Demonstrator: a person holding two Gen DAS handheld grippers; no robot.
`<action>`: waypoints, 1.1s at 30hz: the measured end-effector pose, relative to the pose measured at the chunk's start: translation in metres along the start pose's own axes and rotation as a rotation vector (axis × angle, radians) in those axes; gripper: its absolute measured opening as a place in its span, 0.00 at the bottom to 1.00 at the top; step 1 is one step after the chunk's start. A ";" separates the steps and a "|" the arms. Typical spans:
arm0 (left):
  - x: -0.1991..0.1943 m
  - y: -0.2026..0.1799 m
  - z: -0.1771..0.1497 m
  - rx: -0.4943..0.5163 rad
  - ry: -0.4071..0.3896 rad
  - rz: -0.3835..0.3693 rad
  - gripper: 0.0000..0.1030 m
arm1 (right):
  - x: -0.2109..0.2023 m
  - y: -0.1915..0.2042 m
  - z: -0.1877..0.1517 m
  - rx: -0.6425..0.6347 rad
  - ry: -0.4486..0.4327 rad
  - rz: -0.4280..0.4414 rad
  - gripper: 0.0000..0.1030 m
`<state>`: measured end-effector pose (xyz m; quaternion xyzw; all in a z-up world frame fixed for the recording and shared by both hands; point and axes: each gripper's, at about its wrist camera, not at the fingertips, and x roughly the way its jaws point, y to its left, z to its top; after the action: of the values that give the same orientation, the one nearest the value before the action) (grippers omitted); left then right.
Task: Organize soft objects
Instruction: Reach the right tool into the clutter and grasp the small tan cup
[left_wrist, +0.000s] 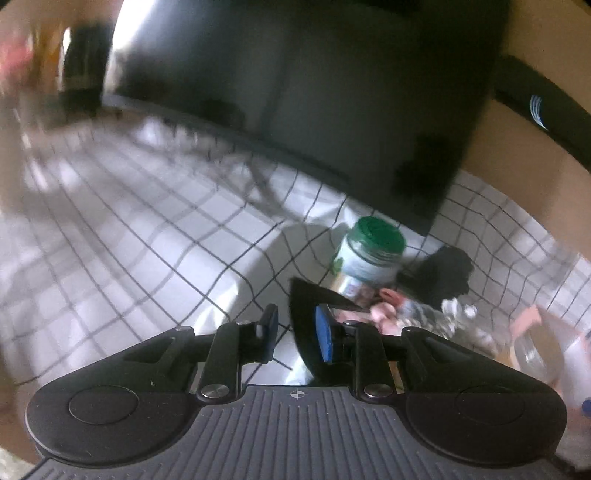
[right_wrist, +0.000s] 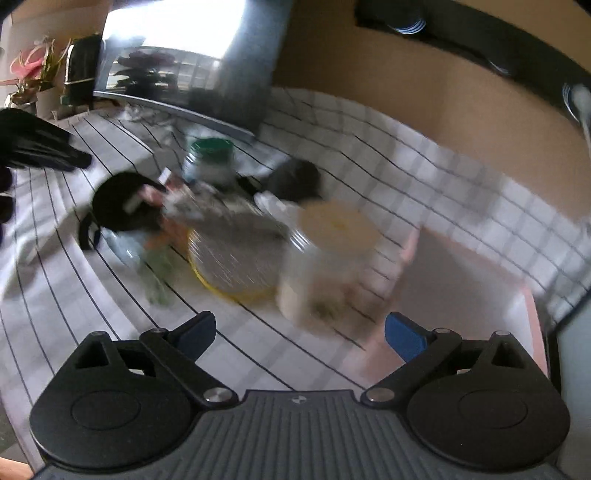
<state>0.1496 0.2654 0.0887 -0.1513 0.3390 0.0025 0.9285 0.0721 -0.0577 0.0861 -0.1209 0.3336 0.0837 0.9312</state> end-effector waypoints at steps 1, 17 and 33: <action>0.011 0.009 0.007 -0.022 0.031 -0.030 0.25 | 0.001 0.007 0.007 0.010 0.003 0.004 0.95; 0.091 -0.053 0.044 0.162 0.164 -0.150 0.25 | -0.011 0.040 0.021 -0.024 0.017 -0.071 0.95; 0.115 -0.059 0.016 0.290 0.181 -0.083 0.40 | 0.007 0.030 -0.001 0.027 0.093 -0.019 0.95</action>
<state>0.2546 0.2018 0.0439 -0.0291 0.4114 -0.0985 0.9056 0.0702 -0.0287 0.0756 -0.1153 0.3765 0.0649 0.9169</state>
